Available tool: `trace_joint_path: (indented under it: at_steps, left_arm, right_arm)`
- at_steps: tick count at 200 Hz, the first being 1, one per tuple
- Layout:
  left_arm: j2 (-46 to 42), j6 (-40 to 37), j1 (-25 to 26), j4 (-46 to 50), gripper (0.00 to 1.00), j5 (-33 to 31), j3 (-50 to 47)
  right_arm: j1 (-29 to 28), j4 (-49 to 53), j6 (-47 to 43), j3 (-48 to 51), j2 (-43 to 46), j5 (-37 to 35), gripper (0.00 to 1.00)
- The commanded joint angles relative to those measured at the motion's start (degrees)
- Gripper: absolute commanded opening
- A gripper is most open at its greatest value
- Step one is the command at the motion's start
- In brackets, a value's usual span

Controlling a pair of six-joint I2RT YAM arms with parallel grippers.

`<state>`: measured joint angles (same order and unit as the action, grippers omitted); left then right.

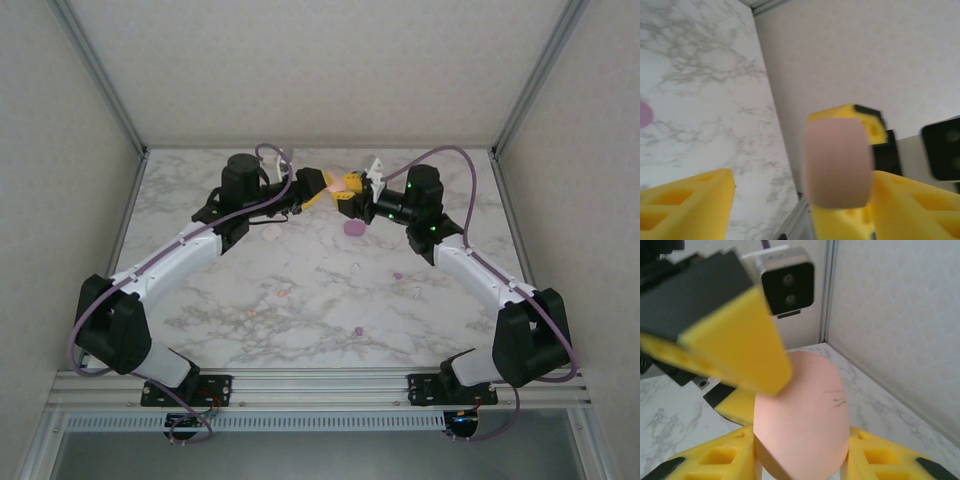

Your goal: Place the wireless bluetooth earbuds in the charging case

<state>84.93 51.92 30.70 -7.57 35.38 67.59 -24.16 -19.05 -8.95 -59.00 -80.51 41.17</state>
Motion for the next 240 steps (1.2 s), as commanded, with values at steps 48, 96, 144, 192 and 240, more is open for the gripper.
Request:
trace_joint_path:
  at_steps: [48, 96, 144, 192, 240]
  left_arm:
    - [-15.2, -51.6, -0.4, -1.2, 0.88, -0.4, -9.2]
    - [-11.5, -67.4, -2.2, 7.4, 0.73, 10.4, -4.7]
    - [-7.6, -67.3, -2.2, 3.2, 0.64, 15.9, -2.5]
    - [-5.2, -67.1, -2.2, 3.2, 0.56, 20.9, 0.0]
    - [-3.5, -65.1, -2.2, 1.6, 0.50, 22.0, 1.0]
  right_arm:
    - [2.5, 20.9, -1.9, -11.2, -2.5, 15.0, 0.25]
    - [2.2, 23.2, -3.7, -13.3, -2.9, 20.1, 0.26]
    - [1.3, 25.2, -6.4, -14.2, -3.2, 21.2, 0.27]
    - [0.7, 27.2, -8.5, -15.7, -4.0, 22.1, 0.27]
    - [0.4, 28.3, -10.0, -16.2, -4.6, 22.1, 0.27]
